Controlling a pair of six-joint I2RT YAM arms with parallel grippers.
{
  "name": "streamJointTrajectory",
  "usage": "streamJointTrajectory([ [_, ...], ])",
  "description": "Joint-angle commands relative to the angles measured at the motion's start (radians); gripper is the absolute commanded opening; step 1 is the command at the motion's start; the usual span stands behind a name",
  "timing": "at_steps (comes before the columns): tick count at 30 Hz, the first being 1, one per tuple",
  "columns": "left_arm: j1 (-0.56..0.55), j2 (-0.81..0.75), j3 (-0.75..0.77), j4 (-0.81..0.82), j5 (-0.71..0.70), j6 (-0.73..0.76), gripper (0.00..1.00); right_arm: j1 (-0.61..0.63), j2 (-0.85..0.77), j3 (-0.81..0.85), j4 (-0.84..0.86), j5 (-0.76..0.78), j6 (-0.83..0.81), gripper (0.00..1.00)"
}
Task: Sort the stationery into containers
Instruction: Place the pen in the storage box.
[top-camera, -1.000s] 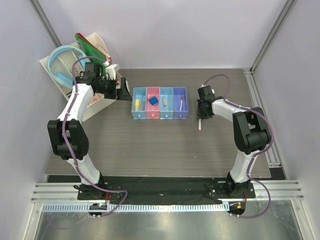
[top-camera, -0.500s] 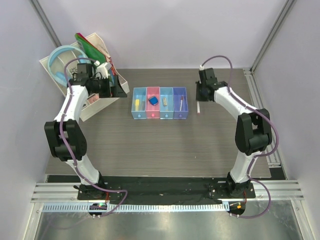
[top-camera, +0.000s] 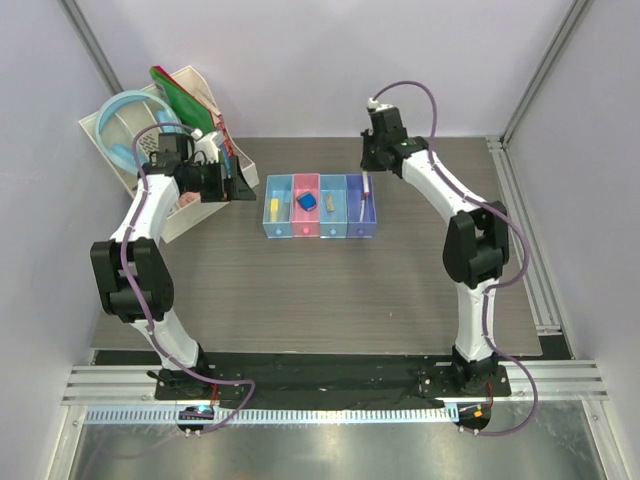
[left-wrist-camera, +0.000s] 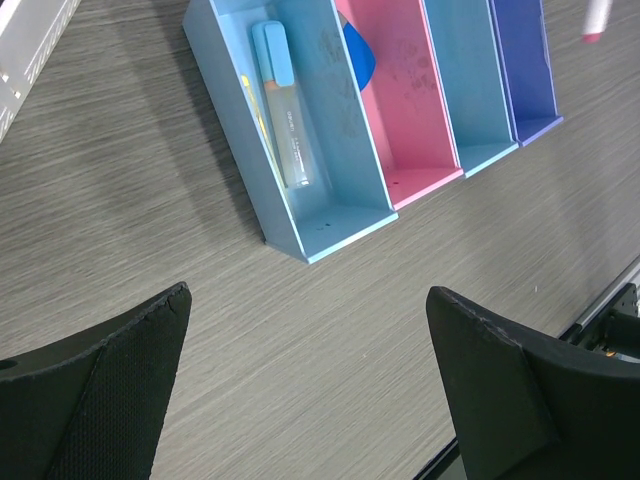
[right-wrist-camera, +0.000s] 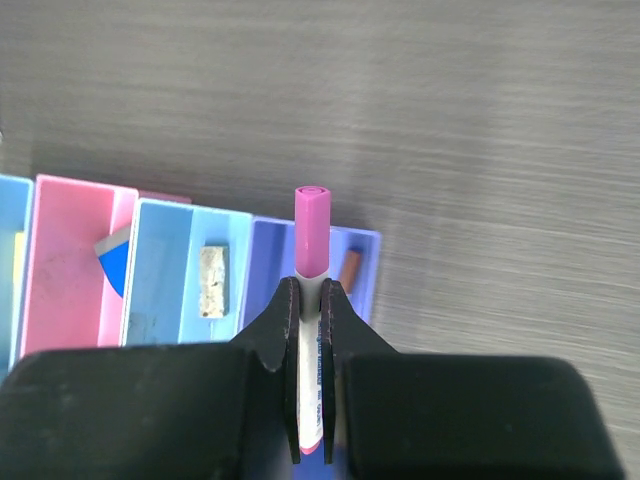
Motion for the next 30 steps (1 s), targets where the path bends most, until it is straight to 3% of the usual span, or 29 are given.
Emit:
streamJointTrajectory([
  [1,0.002,-0.045,-0.008,0.041,0.011,-0.008,1.0,0.042,0.059,0.065,-0.011,-0.017,0.001,0.01],
  [22,0.018,-0.056,-0.041,0.056,0.037,0.007,1.0,0.086,0.027,-0.136,0.058,0.032,0.015,0.01],
  [24,0.018,-0.058,-0.049,0.058,0.04,0.007,1.0,0.088,0.021,-0.13,0.057,0.035,0.006,0.05],
  [28,0.018,-0.059,-0.06,0.064,0.043,0.007,1.0,0.091,-0.005,-0.122,0.055,0.041,-0.024,0.27],
  [30,0.018,-0.059,-0.061,0.064,0.046,0.005,1.0,0.093,-0.011,-0.116,0.05,0.046,-0.039,0.3],
])
